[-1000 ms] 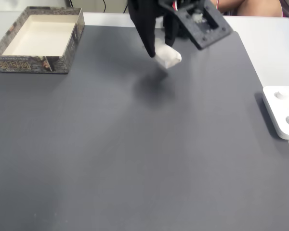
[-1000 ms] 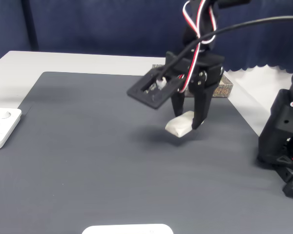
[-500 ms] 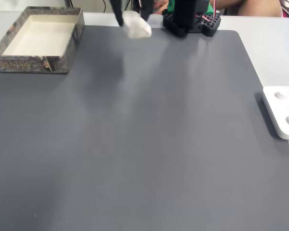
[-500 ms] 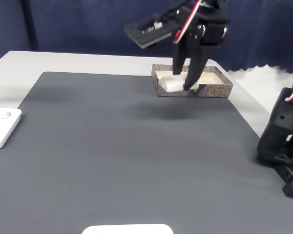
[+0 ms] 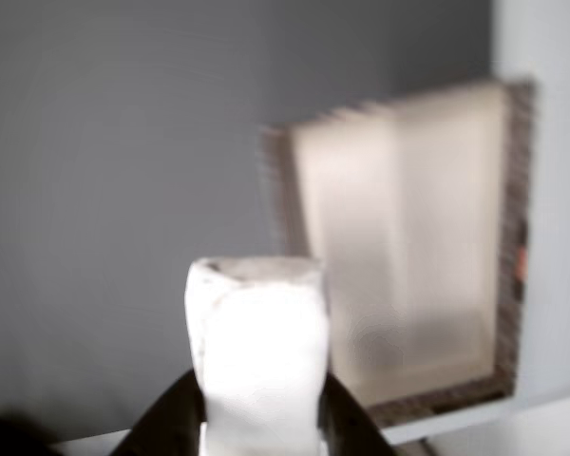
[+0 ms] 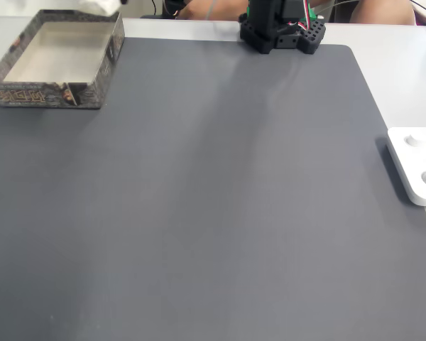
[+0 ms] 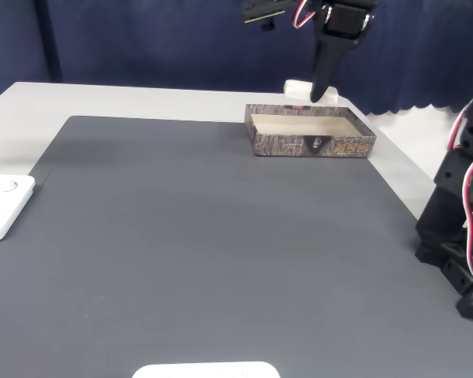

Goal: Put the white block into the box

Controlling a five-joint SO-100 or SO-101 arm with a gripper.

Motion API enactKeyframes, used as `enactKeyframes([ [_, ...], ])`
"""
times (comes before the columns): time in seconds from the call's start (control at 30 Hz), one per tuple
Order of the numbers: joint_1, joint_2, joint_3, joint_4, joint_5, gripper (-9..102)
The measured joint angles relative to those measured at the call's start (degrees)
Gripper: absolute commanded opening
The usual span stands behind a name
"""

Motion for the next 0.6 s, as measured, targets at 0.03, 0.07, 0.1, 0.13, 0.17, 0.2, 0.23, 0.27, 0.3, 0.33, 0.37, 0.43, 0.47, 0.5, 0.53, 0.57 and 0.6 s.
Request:
enactKeyframes([
  [0.03,1.14,-1.85,-1.76,0.00,0.00,-2],
  [0.07,2.20,-3.78,-3.52,0.00,0.09,-2],
  [0.1,3.16,-5.71,-5.19,-0.09,0.62,-2],
  [0.13,3.87,-7.65,-6.86,-0.09,1.23,-2],
  [0.17,4.57,-9.67,-8.35,-0.09,2.11,-2],
  [0.2,5.01,-11.60,-9.93,-0.09,2.90,-2],
  [0.23,5.27,-13.54,-11.43,-0.09,3.87,-2],
  [0.27,5.54,-15.38,-12.74,-0.09,4.83,-2],
  [0.3,5.71,-17.14,-14.15,-0.26,5.71,-2],
  [0.33,5.71,-18.90,-15.56,-0.70,6.68,-2],
  [0.37,5.89,-20.57,-16.88,-1.05,7.73,-2],
  [0.43,5.89,-23.64,-19.60,-1.67,10.02,-2],
  [0.47,5.89,-24.96,-20.92,-1.85,11.25,-2],
  [0.5,5.89,-26.19,-22.06,-2.02,12.57,-2],
  [0.53,5.89,-27.25,-23.03,-2.11,13.89,-2],
  [0.57,5.89,-27.86,-23.82,-2.20,14.85,-2],
  [0.6,5.89,-28.30,-24.35,-2.20,16.26,-2],
])
